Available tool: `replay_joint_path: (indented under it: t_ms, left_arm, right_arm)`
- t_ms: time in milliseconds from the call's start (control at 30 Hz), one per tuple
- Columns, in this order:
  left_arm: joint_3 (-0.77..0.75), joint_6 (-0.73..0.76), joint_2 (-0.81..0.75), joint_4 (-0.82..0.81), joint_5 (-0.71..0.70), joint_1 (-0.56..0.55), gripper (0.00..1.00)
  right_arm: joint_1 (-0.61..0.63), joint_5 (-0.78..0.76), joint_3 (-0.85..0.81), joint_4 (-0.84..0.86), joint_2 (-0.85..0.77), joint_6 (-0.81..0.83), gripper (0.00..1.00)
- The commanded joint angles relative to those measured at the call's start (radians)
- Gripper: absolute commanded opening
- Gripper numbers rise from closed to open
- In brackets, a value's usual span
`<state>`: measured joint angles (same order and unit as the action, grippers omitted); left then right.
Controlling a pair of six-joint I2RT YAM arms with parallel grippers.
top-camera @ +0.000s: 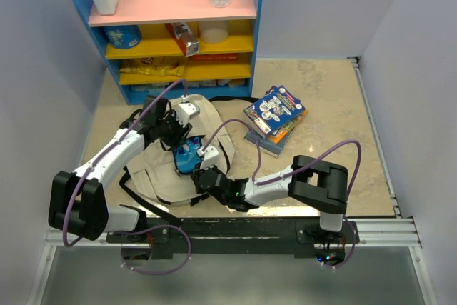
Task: Pack the student bag
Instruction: Adjust the stationery in the student bag.
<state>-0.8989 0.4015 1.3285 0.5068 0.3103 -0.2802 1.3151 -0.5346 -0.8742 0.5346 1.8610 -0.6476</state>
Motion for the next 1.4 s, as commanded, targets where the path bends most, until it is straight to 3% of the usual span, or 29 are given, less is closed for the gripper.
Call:
replay_joint_path:
  t_ms: [0,333,533,567,633,667,767,1367]
  left_arm:
    - [0.003,-0.013,-0.025,-0.09,-0.013,0.009,0.46]
    - [0.052,0.046,0.02,-0.074,0.053,0.007,0.48]
    - [0.077,0.069,0.028,-0.131,0.001,0.009,0.48]
    - [0.078,0.074,0.029,-0.14,0.003,0.009,0.45]
    - [0.075,0.079,0.035,-0.143,0.003,0.009,0.3]
    - [0.066,0.076,0.041,-0.14,0.0,0.009,0.16]
    - [0.057,0.071,0.037,-0.131,-0.011,0.009,0.0]
    - [-0.06,0.042,-0.091,0.082,0.108,0.009,0.0]
  right_arm:
    - [-0.004,-0.027,0.012,0.047,-0.037,-0.015,0.0]
    - [-0.005,-0.018,0.004,0.038,-0.036,-0.009,0.0]
    - [-0.004,-0.016,0.006,0.039,-0.036,-0.015,0.0]
    - [-0.004,-0.015,0.004,0.039,-0.036,-0.017,0.0]
    - [-0.005,-0.018,0.003,0.038,-0.037,-0.015,0.0]
    - [-0.005,-0.018,0.003,0.038,-0.039,-0.015,0.0]
    - [-0.005,-0.024,0.003,0.038,-0.042,-0.014,0.0]
    - [-0.073,-0.096,-0.149,0.154,0.067,0.094,0.0]
